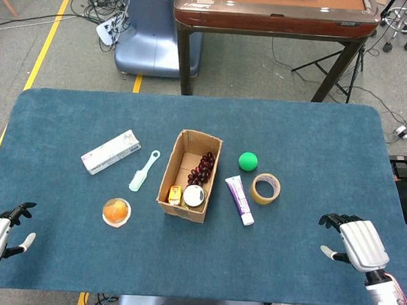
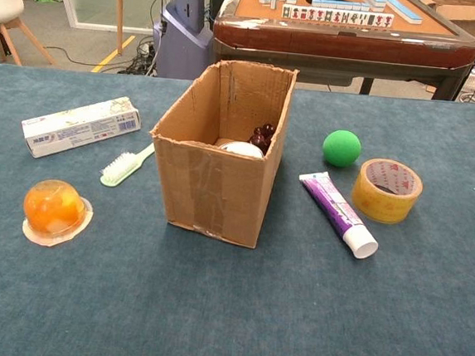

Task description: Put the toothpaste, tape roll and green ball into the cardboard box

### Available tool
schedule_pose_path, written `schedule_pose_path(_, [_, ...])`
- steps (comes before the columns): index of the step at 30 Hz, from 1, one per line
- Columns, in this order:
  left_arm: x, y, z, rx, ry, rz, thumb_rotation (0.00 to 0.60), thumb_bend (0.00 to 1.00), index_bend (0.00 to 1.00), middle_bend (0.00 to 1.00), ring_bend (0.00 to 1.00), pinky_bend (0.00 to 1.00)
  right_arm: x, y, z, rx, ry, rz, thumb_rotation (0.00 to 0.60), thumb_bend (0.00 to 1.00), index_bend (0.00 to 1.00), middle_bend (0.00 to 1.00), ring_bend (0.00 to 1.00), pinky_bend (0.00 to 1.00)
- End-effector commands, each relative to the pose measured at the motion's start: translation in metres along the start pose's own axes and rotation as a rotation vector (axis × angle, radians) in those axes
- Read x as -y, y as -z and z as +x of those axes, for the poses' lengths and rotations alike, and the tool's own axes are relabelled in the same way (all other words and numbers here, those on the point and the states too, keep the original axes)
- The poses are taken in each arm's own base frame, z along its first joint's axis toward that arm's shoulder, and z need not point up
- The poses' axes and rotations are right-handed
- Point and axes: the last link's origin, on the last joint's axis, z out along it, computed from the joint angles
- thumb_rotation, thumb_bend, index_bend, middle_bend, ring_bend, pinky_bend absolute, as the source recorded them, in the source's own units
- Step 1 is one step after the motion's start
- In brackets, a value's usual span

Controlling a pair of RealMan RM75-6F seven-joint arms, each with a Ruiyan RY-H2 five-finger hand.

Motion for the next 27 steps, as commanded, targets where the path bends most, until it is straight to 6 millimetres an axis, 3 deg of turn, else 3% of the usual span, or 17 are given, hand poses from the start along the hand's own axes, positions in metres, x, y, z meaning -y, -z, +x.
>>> schedule_pose_path(1, [-0.001,0.0,0.0,0.001,-0.002,-0.005,0.6,0.27,0.23,0.4,0.45,0.65,0.0,0.001,0.0,-0.002,0.0,0.0,0.6,0.01,0.44,0.47,0.5,0.54])
schedule_pose_path(16, [0.0,0.0,0.005,-0.018,0.005,0.001,0.6,0.27,0.23,0.4,0.45,0.65,-0.002,-0.012,0.001,-0.049,0.024,0.013,0.6,0.01,0.44,0.46,0.48,0.54])
schedule_pose_path(27, [0.001,0.001,0.008,-0.032,0.004,0.006,0.6,0.27,0.23,0.4,0.45,0.65,0.01,-0.071,0.008,-0.055,0.159,0.202,0.6,0.01,0.44,0.28,0.23,0.33])
